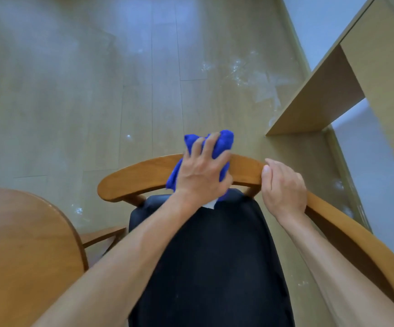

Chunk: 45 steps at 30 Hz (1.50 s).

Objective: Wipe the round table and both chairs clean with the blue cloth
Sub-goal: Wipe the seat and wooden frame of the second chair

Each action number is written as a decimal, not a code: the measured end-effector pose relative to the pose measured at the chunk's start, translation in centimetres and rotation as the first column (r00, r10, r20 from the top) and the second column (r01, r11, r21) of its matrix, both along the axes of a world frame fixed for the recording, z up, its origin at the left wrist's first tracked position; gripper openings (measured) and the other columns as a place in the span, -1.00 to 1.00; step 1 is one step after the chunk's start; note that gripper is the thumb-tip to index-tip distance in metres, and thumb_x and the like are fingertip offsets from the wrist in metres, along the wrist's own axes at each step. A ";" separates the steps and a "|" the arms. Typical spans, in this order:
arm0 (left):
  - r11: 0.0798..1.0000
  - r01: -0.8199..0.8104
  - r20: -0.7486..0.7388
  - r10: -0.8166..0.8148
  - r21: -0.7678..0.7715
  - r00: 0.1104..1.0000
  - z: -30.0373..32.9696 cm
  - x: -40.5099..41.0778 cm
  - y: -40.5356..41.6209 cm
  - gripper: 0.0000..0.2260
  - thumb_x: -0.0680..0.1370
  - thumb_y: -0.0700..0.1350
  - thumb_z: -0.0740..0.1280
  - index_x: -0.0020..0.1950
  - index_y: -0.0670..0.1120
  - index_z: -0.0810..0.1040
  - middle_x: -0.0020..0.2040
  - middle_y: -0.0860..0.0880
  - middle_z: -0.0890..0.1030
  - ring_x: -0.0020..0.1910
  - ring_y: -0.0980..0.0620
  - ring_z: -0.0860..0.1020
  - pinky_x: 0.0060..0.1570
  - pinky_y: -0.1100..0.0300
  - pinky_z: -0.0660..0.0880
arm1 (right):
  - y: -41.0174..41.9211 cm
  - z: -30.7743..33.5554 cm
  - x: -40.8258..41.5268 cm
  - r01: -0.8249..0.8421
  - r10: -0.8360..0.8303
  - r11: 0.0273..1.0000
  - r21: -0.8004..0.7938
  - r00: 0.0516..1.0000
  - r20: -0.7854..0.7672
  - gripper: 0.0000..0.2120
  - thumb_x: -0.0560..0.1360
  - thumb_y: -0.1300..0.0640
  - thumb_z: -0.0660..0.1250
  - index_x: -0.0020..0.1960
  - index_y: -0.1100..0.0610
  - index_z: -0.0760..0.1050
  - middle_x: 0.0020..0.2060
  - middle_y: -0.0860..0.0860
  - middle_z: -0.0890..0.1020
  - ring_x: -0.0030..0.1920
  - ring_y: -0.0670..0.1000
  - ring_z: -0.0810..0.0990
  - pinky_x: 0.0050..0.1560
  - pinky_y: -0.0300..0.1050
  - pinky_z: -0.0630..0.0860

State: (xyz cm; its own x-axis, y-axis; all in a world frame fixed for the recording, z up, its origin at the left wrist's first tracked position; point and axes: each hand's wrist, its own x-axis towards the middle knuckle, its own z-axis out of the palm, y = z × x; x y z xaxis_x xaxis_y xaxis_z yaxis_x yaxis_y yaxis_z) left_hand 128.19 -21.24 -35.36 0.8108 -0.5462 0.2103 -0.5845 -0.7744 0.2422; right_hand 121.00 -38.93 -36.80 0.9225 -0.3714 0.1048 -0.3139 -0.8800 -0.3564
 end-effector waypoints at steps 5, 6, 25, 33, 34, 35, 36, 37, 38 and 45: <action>0.945 -0.325 0.003 0.326 -0.019 0.946 -0.6 0.3 13.4 -0.67 0.41 0.03 0.22 0.08 -0.08 0.55 0.34 -0.17 0.38 0.18 -0.27 0.39 -0.13 -0.18 0.50 | -0.6 1.2 -0.4 -0.095 0.071 0.989 -0.112 0.977 -0.203 -0.60 0.65 -0.04 -0.06 0.18 0.16 0.46 0.03 0.07 0.59 -0.01 0.08 0.54 0.05 0.02 0.46; 0.930 -0.369 -0.002 0.369 -0.012 0.930 -0.7 0.1 14.8 -0.65 0.40 0.05 0.19 0.09 -0.08 0.54 0.34 -0.16 0.36 0.18 -0.28 0.39 -0.13 -0.20 0.49 | -1.1 1.5 -0.9 -0.115 0.081 0.986 -0.121 0.963 -0.255 -0.56 0.65 -0.08 -0.07 0.26 0.15 0.42 0.09 0.07 0.58 0.04 0.09 0.54 0.08 0.02 0.45; 0.973 0.222 -0.095 -0.227 -0.060 0.969 0.8 -8.6 -16.7 -0.71 0.39 0.04 0.24 -0.02 -0.08 0.59 0.29 -0.17 0.49 0.14 -0.25 0.46 0.03 -0.18 0.43 | -12.0 5.1 -11.3 0.272 -0.170 0.897 0.349 0.940 -0.297 -0.45 0.62 -0.20 -0.17 0.04 0.07 0.51 -0.08 0.07 0.63 -0.08 0.01 0.58 -0.07 -0.05 0.47; 0.913 0.402 -0.051 -0.400 0.063 0.915 0.3 -5.7 -11.1 -0.68 0.43 0.04 0.26 0.10 -0.05 0.59 0.37 -0.18 0.43 0.28 -0.25 0.41 0.14 -0.22 0.42 | -12.0 4.9 -11.8 0.287 -0.218 0.902 0.323 0.947 -0.235 -0.49 0.61 -0.21 -0.19 -0.22 -0.03 0.41 -0.27 -0.02 0.57 -0.17 0.02 0.57 -0.03 0.02 0.51; 0.934 0.348 -0.017 -0.348 0.081 0.937 0.2 -4.2 -8.8 -0.67 0.42 0.04 0.26 0.10 -0.07 0.60 0.35 -0.21 0.44 0.26 -0.28 0.43 0.13 -0.23 0.43 | -12.0 4.9 -11.8 0.288 -0.220 0.906 0.310 0.946 -0.237 -0.50 0.63 -0.19 -0.18 -0.28 -0.05 0.37 -0.34 -0.07 0.52 -0.24 -0.05 0.54 -0.07 -0.01 0.51; 0.960 0.266 0.016 -0.269 0.083 0.963 0.0 -2.7 -6.2 -0.65 0.42 0.04 0.25 0.09 -0.10 0.61 0.33 -0.24 0.45 0.24 -0.32 0.44 0.12 -0.22 0.45 | -12.0 4.9 -11.7 0.289 -0.221 0.909 0.301 0.945 -0.241 -0.51 0.64 -0.18 -0.17 -0.31 -0.06 0.34 -0.38 -0.10 0.49 -0.27 -0.08 0.51 -0.10 -0.03 0.49; 0.985 0.157 0.035 -0.160 0.075 0.987 -0.1 -1.5 -3.3 -0.62 0.42 0.05 0.22 0.10 -0.12 0.61 0.32 -0.26 0.45 0.22 -0.33 0.44 0.14 -0.22 0.45 | -12.0 4.9 -11.7 0.289 -0.221 0.911 0.295 0.945 -0.242 -0.52 0.64 -0.17 -0.16 -0.33 -0.06 0.33 -0.39 -0.10 0.47 -0.29 -0.08 0.51 -0.12 -0.03 0.48; 0.997 0.029 0.031 -0.031 0.067 0.999 -0.2 -0.7 -0.3 -0.59 0.42 0.07 0.20 0.12 -0.13 0.60 0.33 -0.27 0.43 0.23 -0.33 0.43 0.17 -0.22 0.43 | -11.9 4.9 -11.6 0.289 -0.222 0.913 0.288 0.945 -0.241 -0.51 0.63 -0.18 -0.16 -0.33 -0.06 0.33 -0.39 -0.09 0.48 -0.28 -0.06 0.52 -0.12 -0.03 0.48; 0.993 -0.095 0.009 0.095 0.063 0.995 -0.3 -0.2 2.9 -0.57 0.42 0.08 0.18 0.14 -0.13 0.58 0.35 -0.25 0.39 0.24 -0.32 0.40 0.20 -0.22 0.40 | -11.9 4.9 -11.6 0.289 -0.225 0.915 0.280 0.944 -0.240 -0.50 0.63 -0.19 -0.17 -0.32 -0.05 0.34 -0.38 -0.08 0.49 -0.26 -0.03 0.53 -0.11 -0.03 0.48; 0.793 -0.607 -0.096 0.608 0.050 0.788 -0.3 -1.9 10.5 -0.59 0.45 0.10 0.10 0.18 -0.07 0.47 0.40 -0.16 0.21 0.30 -0.34 0.24 0.20 -0.34 0.32 | -11.3 4.8 -11.6 0.232 -0.178 0.950 0.211 0.952 -0.248 -0.45 0.59 -0.25 -0.21 -0.30 0.01 0.35 -0.38 -0.04 0.53 -0.32 -0.10 0.53 -0.29 -0.16 0.36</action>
State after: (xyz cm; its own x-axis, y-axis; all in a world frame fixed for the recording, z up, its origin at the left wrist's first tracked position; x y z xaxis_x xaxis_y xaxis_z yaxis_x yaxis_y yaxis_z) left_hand 126.28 -10.69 -35.62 0.9926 0.0638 0.1038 0.0350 -0.9654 0.2583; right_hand 109.42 -50.24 -31.97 0.8129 -0.5440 -0.2077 -0.5738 -0.6876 -0.4448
